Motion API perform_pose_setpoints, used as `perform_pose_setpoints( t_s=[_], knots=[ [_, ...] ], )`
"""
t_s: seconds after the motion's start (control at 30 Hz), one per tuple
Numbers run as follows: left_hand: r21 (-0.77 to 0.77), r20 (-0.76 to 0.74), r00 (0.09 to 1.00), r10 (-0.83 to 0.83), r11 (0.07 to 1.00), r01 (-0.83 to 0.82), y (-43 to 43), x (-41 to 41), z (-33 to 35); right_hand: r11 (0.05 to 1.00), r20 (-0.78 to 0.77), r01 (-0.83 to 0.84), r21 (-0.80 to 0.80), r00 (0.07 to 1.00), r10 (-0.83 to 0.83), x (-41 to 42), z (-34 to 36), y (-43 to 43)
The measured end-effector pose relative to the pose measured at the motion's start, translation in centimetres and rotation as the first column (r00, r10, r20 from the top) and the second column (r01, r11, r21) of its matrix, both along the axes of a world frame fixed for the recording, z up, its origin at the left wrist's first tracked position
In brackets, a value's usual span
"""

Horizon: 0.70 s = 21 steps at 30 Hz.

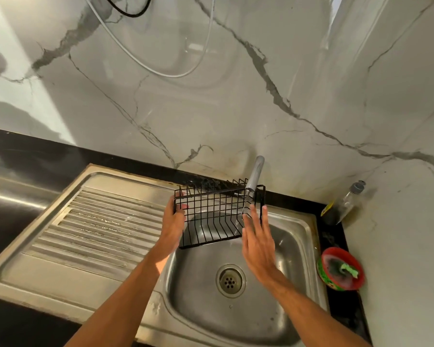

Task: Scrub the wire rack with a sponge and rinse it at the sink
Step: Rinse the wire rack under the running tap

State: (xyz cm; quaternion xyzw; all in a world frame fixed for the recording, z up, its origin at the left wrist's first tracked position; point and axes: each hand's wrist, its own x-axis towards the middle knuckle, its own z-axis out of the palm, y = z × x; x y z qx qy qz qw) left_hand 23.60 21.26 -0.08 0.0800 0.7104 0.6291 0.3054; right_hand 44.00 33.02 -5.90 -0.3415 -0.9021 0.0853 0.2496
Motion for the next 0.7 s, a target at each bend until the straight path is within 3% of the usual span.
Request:
perform_pose_setpoints(
  t_s=[0.1, 0.23, 0.33, 0.4, 0.5, 0.63, 0.7],
  knots=[
    [0.010, 0.022, 1.000, -0.009, 1.000, 0.009, 0.6, 0.5, 0.0, 0.994, 0.260, -0.106, -0.003, 0.960, 0.104, 0.2, -1.2, 0.2],
    [-0.002, -0.006, 1.000, -0.019, 1.000, 0.019, 1.9, 1.4, 0.3, 0.969, 0.312, 0.131, -0.212, 0.948, -0.060, -1.9, 0.3, 1.2],
    [0.017, -0.027, 0.999, -0.044, 0.999, 0.044, 2.6, 1.7, 0.7, 0.969, 0.421, 0.029, -0.245, 0.903, 0.080, -2.9, 1.3, 0.2],
    [0.015, -0.060, 0.996, -0.071, 0.997, 0.072, 2.9, 1.7, 1.1, 0.967, 0.431, -0.010, -0.256, 0.894, 0.124, -1.8, 1.1, 1.0],
    [0.016, -0.030, 0.997, -0.067, 0.998, 0.068, 3.1, 1.8, 1.3, 0.976, 0.426, 0.107, -0.189, 0.904, -0.017, -0.8, 1.3, 2.1],
    [-0.009, -0.032, 0.997, -0.073, 0.997, 0.073, 3.4, 1.6, 0.9, 0.968, 0.417, -0.032, -0.250, 0.899, 0.137, -1.6, 0.9, -0.2],
    [0.000, -0.013, 0.997, -0.073, 0.997, 0.073, 3.6, 1.8, 0.6, 0.976, 0.368, -0.009, -0.219, 0.925, 0.091, -1.1, 1.2, 0.2]
  ],
)
